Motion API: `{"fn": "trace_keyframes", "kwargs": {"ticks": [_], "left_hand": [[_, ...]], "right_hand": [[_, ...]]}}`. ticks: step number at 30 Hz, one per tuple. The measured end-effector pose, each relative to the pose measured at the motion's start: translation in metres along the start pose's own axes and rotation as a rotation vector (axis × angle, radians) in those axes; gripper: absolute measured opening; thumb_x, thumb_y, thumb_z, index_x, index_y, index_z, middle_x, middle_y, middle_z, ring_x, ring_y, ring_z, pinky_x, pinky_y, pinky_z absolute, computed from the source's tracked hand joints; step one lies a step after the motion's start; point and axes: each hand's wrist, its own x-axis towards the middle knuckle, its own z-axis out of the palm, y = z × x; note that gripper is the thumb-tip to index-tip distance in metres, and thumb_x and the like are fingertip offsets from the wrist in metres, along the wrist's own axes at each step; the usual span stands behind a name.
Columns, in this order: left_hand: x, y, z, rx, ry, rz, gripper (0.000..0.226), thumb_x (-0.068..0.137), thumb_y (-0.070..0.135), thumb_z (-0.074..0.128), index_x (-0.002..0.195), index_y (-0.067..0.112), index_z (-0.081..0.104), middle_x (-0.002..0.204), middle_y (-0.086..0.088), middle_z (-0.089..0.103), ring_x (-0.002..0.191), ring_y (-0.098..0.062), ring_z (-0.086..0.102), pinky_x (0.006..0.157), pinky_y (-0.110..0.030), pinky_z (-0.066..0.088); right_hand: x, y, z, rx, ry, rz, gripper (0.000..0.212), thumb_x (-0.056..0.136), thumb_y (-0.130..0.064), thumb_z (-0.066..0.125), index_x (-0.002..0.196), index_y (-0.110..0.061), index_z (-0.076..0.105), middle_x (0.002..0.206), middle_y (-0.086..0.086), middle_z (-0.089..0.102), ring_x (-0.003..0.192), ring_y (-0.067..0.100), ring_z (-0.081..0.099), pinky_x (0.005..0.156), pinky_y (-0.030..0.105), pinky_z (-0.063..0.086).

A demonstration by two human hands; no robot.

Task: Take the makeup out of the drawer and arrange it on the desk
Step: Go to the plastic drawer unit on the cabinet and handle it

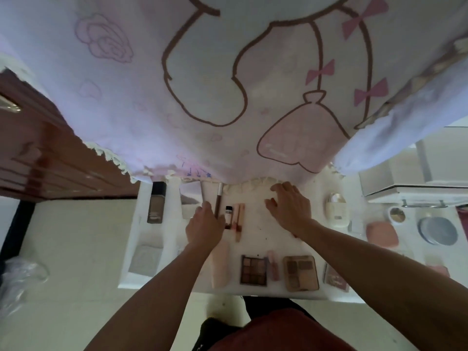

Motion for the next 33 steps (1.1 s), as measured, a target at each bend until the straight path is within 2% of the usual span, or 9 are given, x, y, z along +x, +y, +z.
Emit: {"fn": "trace_keyframes", "kwargs": {"ticks": [4, 8, 12, 15, 18, 22, 25, 28, 33], "left_hand": [[-0.014, -0.034, -0.038, 0.013, 0.085, -0.041, 0.033, 0.095, 0.033, 0.053, 0.12, 0.014, 0.05, 0.119, -0.006, 0.057, 0.104, -0.026, 0.059, 0.079, -0.033, 0.041], [-0.051, -0.095, -0.076, -0.001, 0.167, -0.146, 0.03, 0.094, 0.035, 0.052, 0.119, 0.018, 0.054, 0.119, -0.005, 0.061, 0.111, -0.026, 0.058, 0.088, -0.035, 0.044], [-0.128, -0.198, -0.104, -0.051, 0.252, -0.312, 0.028, 0.094, 0.035, 0.052, 0.117, 0.02, 0.055, 0.117, -0.004, 0.063, 0.11, -0.026, 0.058, 0.088, -0.033, 0.044], [-0.201, -0.283, -0.107, -0.101, 0.31, -0.441, 0.028, 0.093, 0.035, 0.053, 0.117, 0.021, 0.057, 0.114, -0.005, 0.065, 0.107, -0.027, 0.06, 0.085, -0.032, 0.045], [-0.282, -0.36, -0.105, -0.215, 0.376, -0.588, 0.025, 0.092, 0.035, 0.055, 0.113, 0.022, 0.06, 0.107, -0.003, 0.066, 0.102, -0.026, 0.061, 0.083, -0.033, 0.049], [-0.395, -0.445, -0.088, -0.375, 0.49, -0.814, 0.024, 0.088, 0.034, 0.059, 0.108, 0.022, 0.062, 0.101, -0.004, 0.068, 0.096, -0.023, 0.062, 0.078, -0.031, 0.051], [-0.475, -0.491, -0.069, -0.464, 0.561, -0.98, 0.024, 0.087, 0.034, 0.06, 0.108, 0.021, 0.062, 0.101, -0.004, 0.067, 0.092, -0.023, 0.063, 0.077, -0.032, 0.052], [-0.555, -0.527, -0.046, -0.55, 0.645, -1.149, 0.025, 0.088, 0.034, 0.058, 0.109, 0.022, 0.061, 0.098, -0.003, 0.067, 0.088, -0.022, 0.062, 0.07, -0.03, 0.047], [-0.662, -0.568, 0.001, -0.62, 0.698, -1.395, 0.026, 0.088, 0.034, 0.057, 0.11, 0.022, 0.061, 0.101, -0.003, 0.066, 0.094, -0.023, 0.061, 0.073, -0.031, 0.048]], "right_hand": [[0.006, -0.055, -0.008, -0.001, -0.073, -0.153, 0.038, 0.095, -0.037, 0.052, 0.129, -0.022, 0.051, 0.125, 0.0, 0.057, 0.114, 0.022, 0.057, 0.088, 0.035, 0.048], [-0.005, -0.128, -0.002, -0.062, -0.081, -0.341, 0.037, 0.093, -0.034, 0.05, 0.128, -0.022, 0.053, 0.121, 0.001, 0.061, 0.107, 0.025, 0.061, 0.086, 0.034, 0.049], [-0.054, -0.229, 0.023, -0.154, -0.075, -0.652, 0.035, 0.094, -0.038, 0.052, 0.125, -0.021, 0.054, 0.113, 0.0, 0.064, 0.1, 0.024, 0.065, 0.082, 0.034, 0.052], [-0.116, -0.299, 0.051, -0.235, -0.074, -0.832, 0.034, 0.092, -0.037, 0.052, 0.12, -0.018, 0.054, 0.107, 0.001, 0.065, 0.095, 0.026, 0.066, 0.076, 0.035, 0.053], [-0.187, -0.365, 0.084, -0.29, -0.115, -1.023, 0.027, 0.093, -0.034, 0.051, 0.111, -0.014, 0.052, 0.105, 0.004, 0.061, 0.096, 0.028, 0.064, 0.071, 0.034, 0.047], [-0.285, -0.443, 0.13, -0.343, -0.199, -1.259, 0.031, 0.094, -0.032, 0.047, 0.121, -0.017, 0.05, 0.118, 0.002, 0.058, 0.101, 0.025, 0.063, 0.074, 0.034, 0.048], [-0.362, -0.487, 0.161, -0.324, -0.277, -1.421, 0.037, 0.094, -0.032, 0.047, 0.13, -0.021, 0.049, 0.125, 0.0, 0.057, 0.105, 0.023, 0.06, 0.081, 0.035, 0.05], [-0.446, -0.535, 0.191, -0.346, -0.339, -1.632, 0.039, 0.095, -0.032, 0.047, 0.133, -0.02, 0.048, 0.128, -0.001, 0.056, 0.109, 0.022, 0.058, 0.086, 0.036, 0.048], [-0.571, -0.597, 0.249, -0.466, -0.403, -1.915, 0.037, 0.094, -0.031, 0.045, 0.129, -0.019, 0.049, 0.127, 0.002, 0.056, 0.11, 0.024, 0.057, 0.085, 0.035, 0.048]]}}
